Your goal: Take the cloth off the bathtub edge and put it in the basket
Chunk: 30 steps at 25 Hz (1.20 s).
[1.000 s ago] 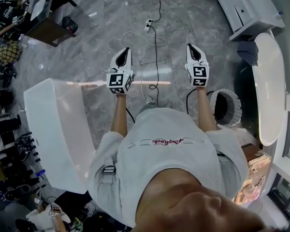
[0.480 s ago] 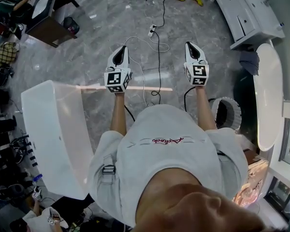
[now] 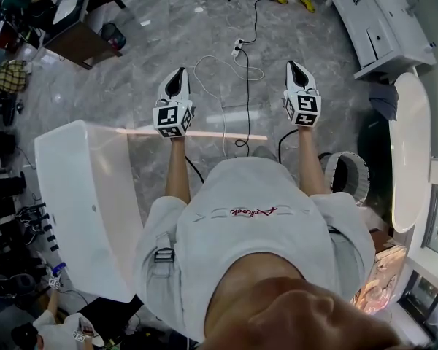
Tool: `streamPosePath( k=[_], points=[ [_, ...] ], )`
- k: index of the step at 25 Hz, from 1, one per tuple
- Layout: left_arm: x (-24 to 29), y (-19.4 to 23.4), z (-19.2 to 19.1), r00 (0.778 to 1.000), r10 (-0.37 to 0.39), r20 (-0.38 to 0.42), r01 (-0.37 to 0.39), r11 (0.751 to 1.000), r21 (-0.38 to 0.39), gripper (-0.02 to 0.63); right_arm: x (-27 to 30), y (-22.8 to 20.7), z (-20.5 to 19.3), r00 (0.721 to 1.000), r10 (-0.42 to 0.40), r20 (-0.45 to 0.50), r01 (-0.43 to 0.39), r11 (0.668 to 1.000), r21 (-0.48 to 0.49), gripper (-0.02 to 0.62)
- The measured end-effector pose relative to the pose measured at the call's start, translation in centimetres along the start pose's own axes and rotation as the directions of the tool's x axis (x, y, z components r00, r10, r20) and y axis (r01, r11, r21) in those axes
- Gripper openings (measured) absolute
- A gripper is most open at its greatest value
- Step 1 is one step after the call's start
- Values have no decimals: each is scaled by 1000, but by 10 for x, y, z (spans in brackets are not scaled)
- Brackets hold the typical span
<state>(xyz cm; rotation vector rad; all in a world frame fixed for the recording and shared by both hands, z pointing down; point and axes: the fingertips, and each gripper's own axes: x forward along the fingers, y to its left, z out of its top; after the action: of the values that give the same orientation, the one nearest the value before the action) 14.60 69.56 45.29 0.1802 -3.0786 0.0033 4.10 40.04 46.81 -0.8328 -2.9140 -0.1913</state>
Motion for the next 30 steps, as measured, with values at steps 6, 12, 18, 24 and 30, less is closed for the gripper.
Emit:
streamPosePath(
  k=[6,12,18,24,30],
  points=[
    [1,9,-6,1000,4,-5,-4,1000,-6,0,9,0,-5,1000,-4,-9,4,1000,2,6],
    [24,8,-12,1000,0,-18,-1,1000,-6,0,31,-1,-14,1000,25,-12,-25,999,24,6],
    [53,14,-9,999,32,-6,-33,999,-11,0,71,-6,-9,997,73,-1,-73,997,17,6],
    [92,29,-6,998,61,-6,-61,998,-21,0,122,-14,-5,993,116,-12,-116,993,7,6],
    [140,44,-3,995,101,2,-101,994,-32,0,175,-37,0,989,149,-10,-149,989,-7,6]
  ],
)
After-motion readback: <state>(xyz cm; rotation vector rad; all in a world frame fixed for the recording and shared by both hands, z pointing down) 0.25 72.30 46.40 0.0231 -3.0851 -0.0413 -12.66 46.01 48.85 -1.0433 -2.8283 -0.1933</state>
